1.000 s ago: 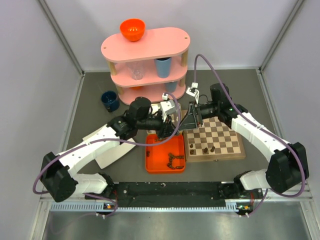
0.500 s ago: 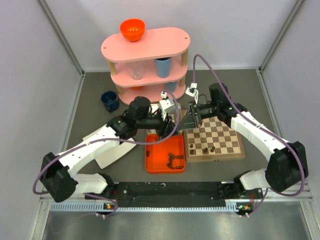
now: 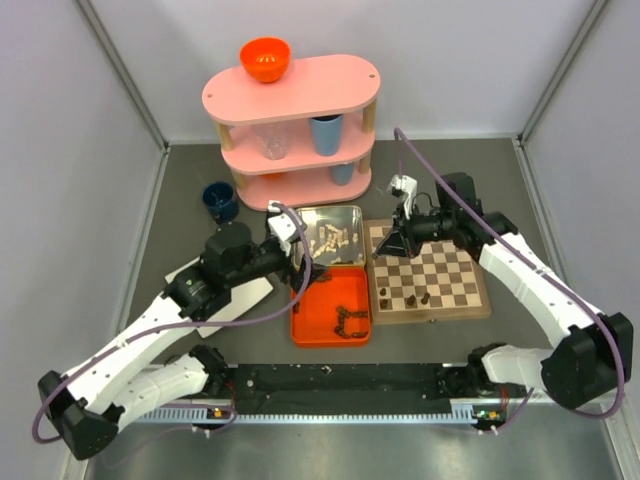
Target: Set up the chess pieces on the board
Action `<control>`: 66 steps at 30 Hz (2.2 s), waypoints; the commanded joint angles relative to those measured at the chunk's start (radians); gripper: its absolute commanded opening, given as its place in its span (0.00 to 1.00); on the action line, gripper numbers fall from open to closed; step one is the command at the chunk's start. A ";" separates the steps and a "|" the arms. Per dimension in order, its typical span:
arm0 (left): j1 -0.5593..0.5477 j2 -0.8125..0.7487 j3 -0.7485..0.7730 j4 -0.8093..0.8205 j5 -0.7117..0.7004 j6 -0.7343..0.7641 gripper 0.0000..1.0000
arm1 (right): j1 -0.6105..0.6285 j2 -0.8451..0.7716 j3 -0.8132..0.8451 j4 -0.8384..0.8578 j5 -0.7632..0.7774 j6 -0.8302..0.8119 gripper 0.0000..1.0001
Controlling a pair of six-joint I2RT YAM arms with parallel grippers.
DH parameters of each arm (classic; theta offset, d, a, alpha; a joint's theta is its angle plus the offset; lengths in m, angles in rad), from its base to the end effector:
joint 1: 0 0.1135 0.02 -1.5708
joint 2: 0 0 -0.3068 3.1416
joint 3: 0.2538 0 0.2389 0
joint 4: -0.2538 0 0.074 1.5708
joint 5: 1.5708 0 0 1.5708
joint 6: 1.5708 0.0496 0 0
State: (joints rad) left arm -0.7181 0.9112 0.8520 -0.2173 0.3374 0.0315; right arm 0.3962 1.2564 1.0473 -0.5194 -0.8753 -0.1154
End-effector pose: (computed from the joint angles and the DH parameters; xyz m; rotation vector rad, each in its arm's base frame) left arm 0.1267 -0.1325 0.3692 0.9183 1.6698 -0.7839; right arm 0.2092 0.1288 0.3455 -0.9939 1.9940 1.1470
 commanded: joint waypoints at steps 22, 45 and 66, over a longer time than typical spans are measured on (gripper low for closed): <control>0.006 -0.167 -0.156 -0.105 -0.359 0.096 0.99 | 0.062 0.050 -0.185 -0.031 0.417 -0.349 0.06; 0.008 -0.163 -0.157 -0.102 -0.354 0.096 0.99 | 0.124 0.103 -0.221 -0.045 0.450 -0.408 0.07; 0.008 -0.161 -0.157 -0.102 -0.347 0.096 0.99 | 0.127 0.121 -0.216 -0.073 0.464 -0.443 0.08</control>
State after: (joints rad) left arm -0.7139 0.7551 0.7025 -0.3538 -0.0124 0.1158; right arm 0.5087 1.3754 0.8249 -0.5915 -0.4114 -0.5331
